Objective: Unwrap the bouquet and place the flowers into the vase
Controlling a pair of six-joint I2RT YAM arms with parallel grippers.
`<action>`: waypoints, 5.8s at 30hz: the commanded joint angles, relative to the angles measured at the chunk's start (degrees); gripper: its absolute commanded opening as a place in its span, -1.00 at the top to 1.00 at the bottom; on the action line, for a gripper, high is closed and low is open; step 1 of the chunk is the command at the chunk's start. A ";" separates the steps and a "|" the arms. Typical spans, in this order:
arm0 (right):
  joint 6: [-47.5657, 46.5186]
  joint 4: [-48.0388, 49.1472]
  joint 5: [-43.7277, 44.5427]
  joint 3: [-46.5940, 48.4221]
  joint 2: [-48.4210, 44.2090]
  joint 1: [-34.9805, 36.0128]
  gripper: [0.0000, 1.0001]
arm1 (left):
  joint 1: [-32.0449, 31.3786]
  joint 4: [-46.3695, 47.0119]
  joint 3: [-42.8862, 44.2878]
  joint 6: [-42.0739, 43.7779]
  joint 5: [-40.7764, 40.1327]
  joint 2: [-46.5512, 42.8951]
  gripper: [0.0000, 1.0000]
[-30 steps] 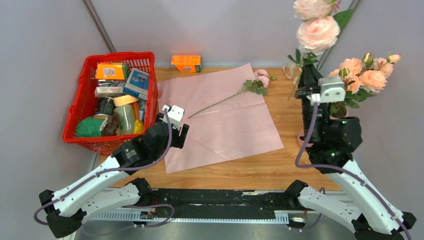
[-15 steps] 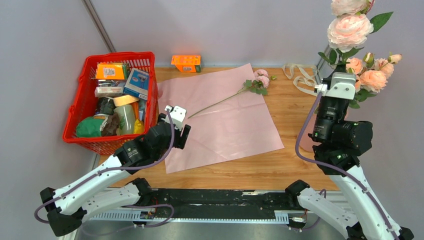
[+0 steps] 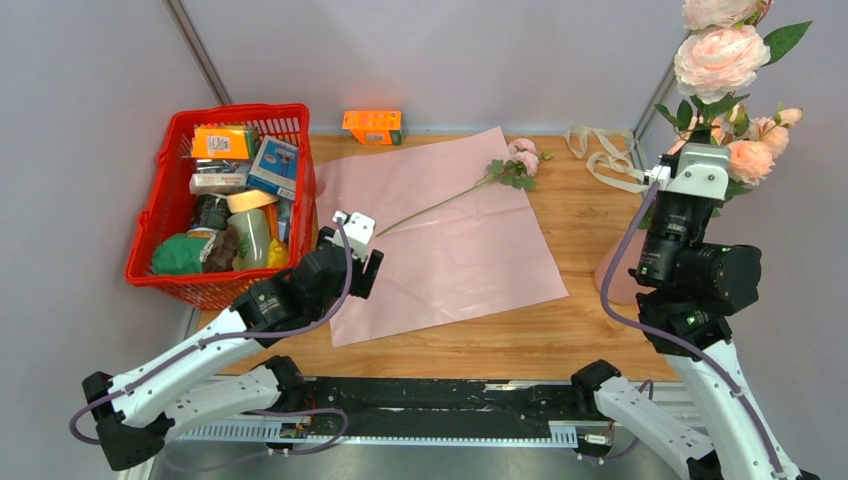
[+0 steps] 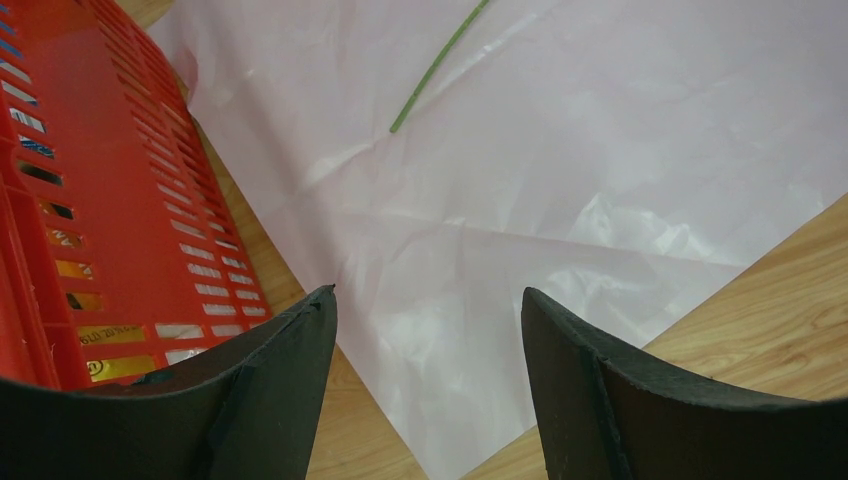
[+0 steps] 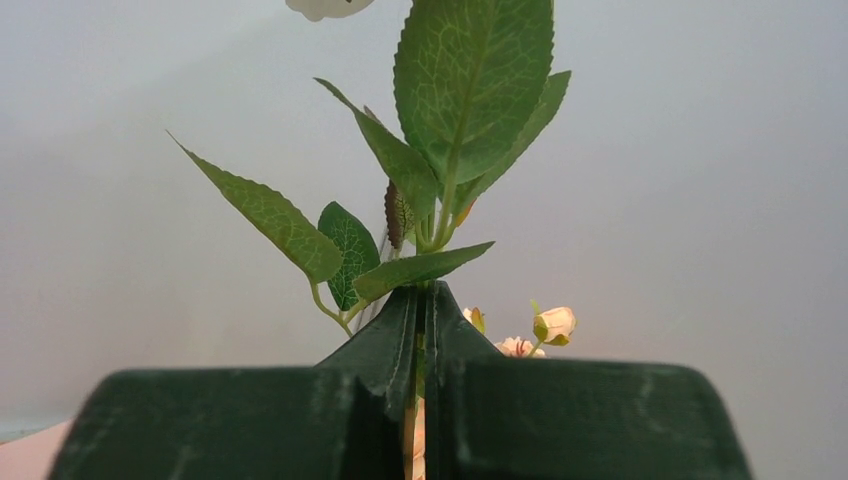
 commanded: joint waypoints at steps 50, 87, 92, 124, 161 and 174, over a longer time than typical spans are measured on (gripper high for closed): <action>44.82 -33.00 -21.68 0.06 -1.79 -18.71 -0.22 | -0.53 0.76 0.00 0.24 -0.92 0.19 -0.52; 57.39 -36.87 -22.21 0.51 7.88 -18.71 0.18 | -0.71 3.48 1.32 1.29 0.14 3.17 -0.50; 55.64 -38.72 -29.85 3.93 6.48 -18.80 0.09 | -0.62 2.61 6.14 3.05 -0.65 10.64 -0.52; 56.77 -20.26 -75.66 -5.29 -6.18 -16.96 -0.03 | 23.28 -0.12 53.88 15.88 33.54 78.32 -0.22; 71.80 -23.69 -66.00 -5.46 0.23 -16.87 -0.07 | 24.07 14.98 31.23 3.33 47.50 40.83 1.00; 84.53 -16.06 -65.03 -9.85 5.42 -16.87 -0.33 | 24.07 18.33 7.23 2.26 53.66 9.27 1.00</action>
